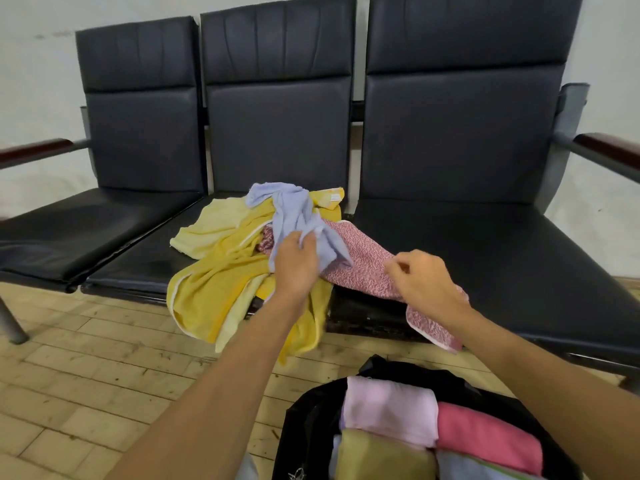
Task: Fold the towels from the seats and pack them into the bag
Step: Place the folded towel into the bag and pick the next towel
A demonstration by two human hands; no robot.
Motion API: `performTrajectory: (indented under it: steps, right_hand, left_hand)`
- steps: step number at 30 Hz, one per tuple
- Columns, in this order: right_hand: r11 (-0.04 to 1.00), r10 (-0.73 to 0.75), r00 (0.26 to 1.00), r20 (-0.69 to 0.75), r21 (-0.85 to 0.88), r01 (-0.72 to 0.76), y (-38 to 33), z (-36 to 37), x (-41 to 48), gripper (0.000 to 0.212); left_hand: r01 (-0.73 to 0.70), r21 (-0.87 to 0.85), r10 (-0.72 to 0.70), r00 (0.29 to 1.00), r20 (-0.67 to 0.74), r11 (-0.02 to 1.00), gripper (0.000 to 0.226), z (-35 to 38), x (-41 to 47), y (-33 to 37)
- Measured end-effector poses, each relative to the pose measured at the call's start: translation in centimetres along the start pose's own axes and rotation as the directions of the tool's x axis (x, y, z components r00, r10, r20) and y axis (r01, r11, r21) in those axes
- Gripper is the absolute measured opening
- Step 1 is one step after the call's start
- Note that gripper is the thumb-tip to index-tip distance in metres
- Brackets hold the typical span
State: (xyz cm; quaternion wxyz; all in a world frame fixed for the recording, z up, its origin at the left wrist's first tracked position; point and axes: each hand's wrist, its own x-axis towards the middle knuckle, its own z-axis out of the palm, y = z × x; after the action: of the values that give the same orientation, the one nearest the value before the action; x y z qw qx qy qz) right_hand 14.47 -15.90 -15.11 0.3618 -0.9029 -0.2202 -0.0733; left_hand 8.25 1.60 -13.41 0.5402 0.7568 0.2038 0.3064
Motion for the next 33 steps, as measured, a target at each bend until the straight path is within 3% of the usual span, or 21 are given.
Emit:
performTrajectory:
  steps: [1, 3, 5, 7, 9, 12, 16, 18, 21, 26, 28, 30, 33]
  right_hand:
    - [0.956, 0.138, 0.988, 0.07, 0.25, -0.151, -1.2, -0.2, 0.1, 0.036]
    - [0.65, 0.305, 0.883, 0.355, 0.6, -0.466, -3.2, -0.4, 0.2, 0.041]
    - [0.419, 0.278, 0.819, 0.501, 0.704, -0.573, -3.9, -0.7, 0.5, 0.045]
    - [0.298, 0.302, 0.814, 0.496, 0.762, -0.575, -4.2, -1.1, 0.8, 0.034]
    - [0.305, 0.397, 0.811, 0.43, 0.772, -0.559, -4.2, -1.5, 1.2, 0.016]
    - [0.366, 0.451, 0.835, 0.317, 0.787, -0.496, -3.3, -2.4, 1.5, 0.018]
    - [0.28, 0.399, 0.85, 0.343, 0.837, -0.469, -1.0, -5.0, 1.4, 0.026]
    - [0.254, 0.379, 0.85, 0.367, 0.841, -0.477, 0.6, -6.3, 0.8, 0.029]
    - [0.135, 0.381, 0.829, 0.41, 0.862, -0.489, 2.9, -8.1, -0.6, 0.022]
    - [0.206, 0.344, 0.82, 0.458, 0.815, -0.542, 6.6, -10.5, -3.6, 0.027]
    - [0.433, 0.374, 0.817, 0.439, 0.696, -0.572, 8.0, -11.3, -4.5, 0.015]
    - [0.687, 0.404, 0.817, 0.412, 0.453, -0.568, 9.0, -12.0, -5.1, 0.02]
    - [0.848, 0.401, 0.828, 0.392, 0.183, -0.497, 9.8, -12.1, -5.1, 0.02]
  left_hand:
    - [-0.035, -0.01, 0.035, 0.999, 0.034, 0.999, 0.032, 0.4, -0.6, 0.9]
    - [-0.109, -0.021, 0.111, 0.985, 0.132, 0.994, 0.031, 1.1, -1.9, 2.2]
    - [-0.189, 0.0, 0.183, 0.951, 0.248, 0.982, 0.034, 1.7, -2.9, 2.6]
    - [-0.228, 0.037, 0.199, 0.91, 0.363, 0.973, 0.035, 2.1, -3.5, 2.3]
    - [-0.246, 0.077, 0.19, 0.882, 0.431, 0.966, 0.031, 2.3, -3.6, 2.0]
    - [-0.145, 0.02, 0.126, 0.912, 0.39, 0.989, 0.018, 2.2, -3.3, 1.8]
    - [0.016, -0.01, -0.013, 0.978, 0.21, 1.0, 0.031, 2.4, -2.7, 1.0]
    - [0.14, -0.018, -0.135, 0.977, 0.166, 0.99, 0.04, 2.9, -2.3, 0.3]
    - [0.282, -0.072, -0.27, 0.952, 0.141, 0.957, 0.052, 4.1, -2.0, -0.4]
    - [0.396, -0.122, -0.382, 0.916, 0.123, 0.91, 0.048, 6.3, -2.0, -1.6]
    - [0.441, -0.085, -0.433, 0.896, 0.102, 0.893, 0.047, 7.0, -1.9, -1.9]
    - [0.48, -0.039, -0.477, 0.877, 0.057, 0.877, 0.049, 7.3, -1.9, -2.1]
    - [0.47, -0.011, -0.47, 0.883, 0.004, 0.883, 0.048, 7.7, -1.7, -2.9]
